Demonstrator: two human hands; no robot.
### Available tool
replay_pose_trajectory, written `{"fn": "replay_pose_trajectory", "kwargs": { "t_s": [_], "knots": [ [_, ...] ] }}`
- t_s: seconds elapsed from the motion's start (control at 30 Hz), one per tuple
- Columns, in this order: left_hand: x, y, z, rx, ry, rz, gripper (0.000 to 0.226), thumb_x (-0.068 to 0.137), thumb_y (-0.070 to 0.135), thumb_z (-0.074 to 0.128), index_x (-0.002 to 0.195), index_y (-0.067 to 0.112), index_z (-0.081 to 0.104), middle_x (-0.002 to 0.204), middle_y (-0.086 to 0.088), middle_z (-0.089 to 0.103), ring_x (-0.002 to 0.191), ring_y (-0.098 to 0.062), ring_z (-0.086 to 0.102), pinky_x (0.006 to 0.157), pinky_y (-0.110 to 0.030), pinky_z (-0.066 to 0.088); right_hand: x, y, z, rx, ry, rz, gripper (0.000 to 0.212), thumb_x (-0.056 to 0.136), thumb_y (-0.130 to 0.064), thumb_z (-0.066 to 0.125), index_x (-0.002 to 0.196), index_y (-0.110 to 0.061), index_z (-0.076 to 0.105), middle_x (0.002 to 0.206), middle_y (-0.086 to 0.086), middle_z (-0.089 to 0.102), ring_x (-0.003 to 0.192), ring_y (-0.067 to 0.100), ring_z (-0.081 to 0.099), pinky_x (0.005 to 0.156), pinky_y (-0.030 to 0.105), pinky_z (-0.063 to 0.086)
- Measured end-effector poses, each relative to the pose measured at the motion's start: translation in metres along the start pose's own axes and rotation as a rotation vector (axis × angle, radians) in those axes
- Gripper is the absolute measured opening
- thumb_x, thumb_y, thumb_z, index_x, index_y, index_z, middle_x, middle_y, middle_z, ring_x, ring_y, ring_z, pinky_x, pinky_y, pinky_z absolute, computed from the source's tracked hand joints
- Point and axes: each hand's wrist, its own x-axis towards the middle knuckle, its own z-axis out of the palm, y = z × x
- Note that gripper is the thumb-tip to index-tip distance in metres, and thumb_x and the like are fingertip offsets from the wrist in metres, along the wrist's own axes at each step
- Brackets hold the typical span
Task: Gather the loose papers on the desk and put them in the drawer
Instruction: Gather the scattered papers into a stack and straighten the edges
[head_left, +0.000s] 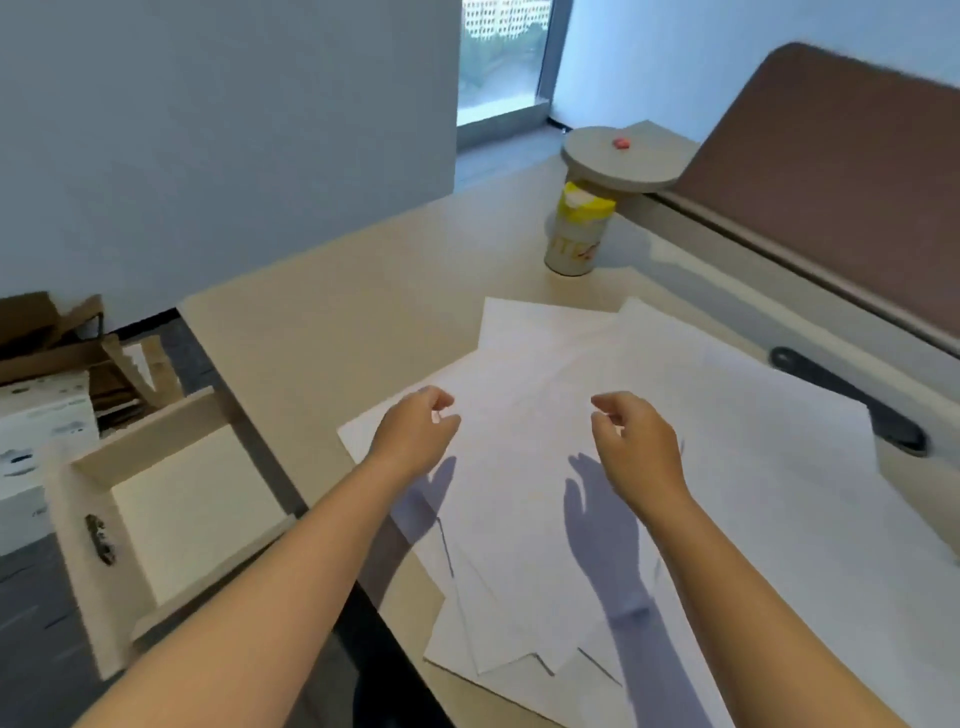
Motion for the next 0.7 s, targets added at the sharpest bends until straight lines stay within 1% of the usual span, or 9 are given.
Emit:
{"fn": "replay_pose_trajectory", "kwargs": {
  "t_s": [0.1, 0.17, 0.23, 0.33, 0.4, 0.5, 0.6, 0.67, 0.7],
  "knots": [
    [0.002, 0.014, 0.035, 0.169, -0.070, 0.029, 0.043, 0.091, 0.020, 0.047, 0.132, 0.009, 0.045, 0.145, -0.009, 0.042, 0.133, -0.027, 0.039, 0.105, -0.034, 0.033, -0.013, 0.050, -0.028, -0.070, 0.038, 0.148, 0.035, 0.094, -0.012, 0.040, 0.126, -0.006, 0.050, 0.138, 0.012, 0.047, 0.124, 0.026, 0.046, 0.092, 0.025, 0.035],
    [0.004, 0.015, 0.054, 0.343, -0.078, 0.029, 0.037, 0.089, 0.022, 0.048, 0.124, 0.008, 0.049, 0.137, -0.013, 0.045, 0.130, -0.033, 0.038, 0.101, -0.040, 0.036, -0.024, 0.080, -0.036, -0.125, 0.041, 0.258, 0.037, 0.093, -0.013, 0.041, 0.129, -0.005, 0.047, 0.141, 0.014, 0.043, 0.128, 0.028, 0.042, 0.101, 0.031, 0.035],
    [0.006, 0.013, 0.067, 0.492, -0.088, 0.006, 0.037, 0.088, 0.026, 0.048, 0.118, 0.005, 0.047, 0.130, -0.015, 0.045, 0.123, -0.036, 0.040, 0.094, -0.043, 0.039, -0.035, 0.107, -0.037, -0.225, 0.035, 0.354, 0.042, 0.092, -0.018, 0.044, 0.132, -0.005, 0.044, 0.145, 0.015, 0.038, 0.134, 0.030, 0.034, 0.109, 0.038, 0.030],
    [0.009, 0.011, 0.077, 0.607, -0.048, -0.031, 0.050, 0.088, 0.037, 0.046, 0.129, 0.008, 0.038, 0.138, -0.016, 0.041, 0.125, -0.037, 0.038, 0.097, -0.045, 0.037, -0.049, 0.131, -0.032, -0.432, -0.101, 0.522, 0.057, 0.091, -0.035, 0.042, 0.141, -0.013, 0.026, 0.155, 0.015, 0.015, 0.142, 0.035, 0.011, 0.116, 0.048, 0.017],
    [0.008, 0.014, 0.080, 0.645, -0.015, -0.032, 0.050, 0.089, 0.039, 0.046, 0.127, 0.007, 0.040, 0.135, -0.017, 0.043, 0.123, -0.037, 0.040, 0.096, -0.043, 0.037, -0.055, 0.137, -0.026, -0.434, -0.200, 0.596, 0.066, 0.093, -0.040, 0.036, 0.147, -0.015, 0.008, 0.158, 0.015, -0.005, 0.144, 0.037, -0.004, 0.118, 0.048, 0.007],
    [0.002, 0.023, 0.085, 0.696, -0.046, -0.038, 0.046, 0.089, 0.037, 0.045, 0.121, 0.004, 0.046, 0.129, -0.018, 0.046, 0.119, -0.035, 0.044, 0.095, -0.041, 0.038, -0.053, 0.131, -0.016, -0.365, -0.237, 0.611, 0.065, 0.097, -0.036, 0.029, 0.147, -0.013, -0.005, 0.156, 0.016, -0.017, 0.142, 0.039, -0.015, 0.118, 0.045, -0.002],
    [-0.004, 0.030, 0.091, 0.740, -0.125, -0.002, 0.044, 0.089, 0.038, 0.044, 0.118, 0.005, 0.046, 0.126, -0.015, 0.048, 0.116, -0.033, 0.048, 0.094, -0.039, 0.037, -0.040, 0.113, -0.010, -0.261, -0.235, 0.616, 0.061, 0.098, -0.029, 0.025, 0.147, -0.011, -0.006, 0.154, 0.015, -0.023, 0.142, 0.038, -0.018, 0.118, 0.043, 0.001],
    [-0.004, 0.032, 0.093, 0.768, -0.173, 0.011, 0.048, 0.089, 0.043, 0.042, 0.120, 0.006, 0.044, 0.126, -0.012, 0.048, 0.115, -0.032, 0.050, 0.094, -0.039, 0.036, -0.033, 0.101, -0.008, -0.210, -0.227, 0.587, 0.058, 0.099, -0.025, 0.025, 0.147, -0.011, -0.004, 0.154, 0.015, -0.024, 0.144, 0.034, -0.012, 0.118, 0.041, 0.006],
    [-0.003, 0.032, 0.092, 0.785, -0.188, 0.007, 0.051, 0.089, 0.046, 0.040, 0.121, 0.006, 0.043, 0.126, -0.012, 0.049, 0.115, -0.032, 0.050, 0.095, -0.039, 0.035, -0.030, 0.096, -0.008, -0.174, -0.203, 0.561, 0.057, 0.099, -0.024, 0.027, 0.147, -0.011, 0.000, 0.155, 0.013, -0.021, 0.145, 0.033, -0.004, 0.117, 0.039, 0.011]
  ]
}}
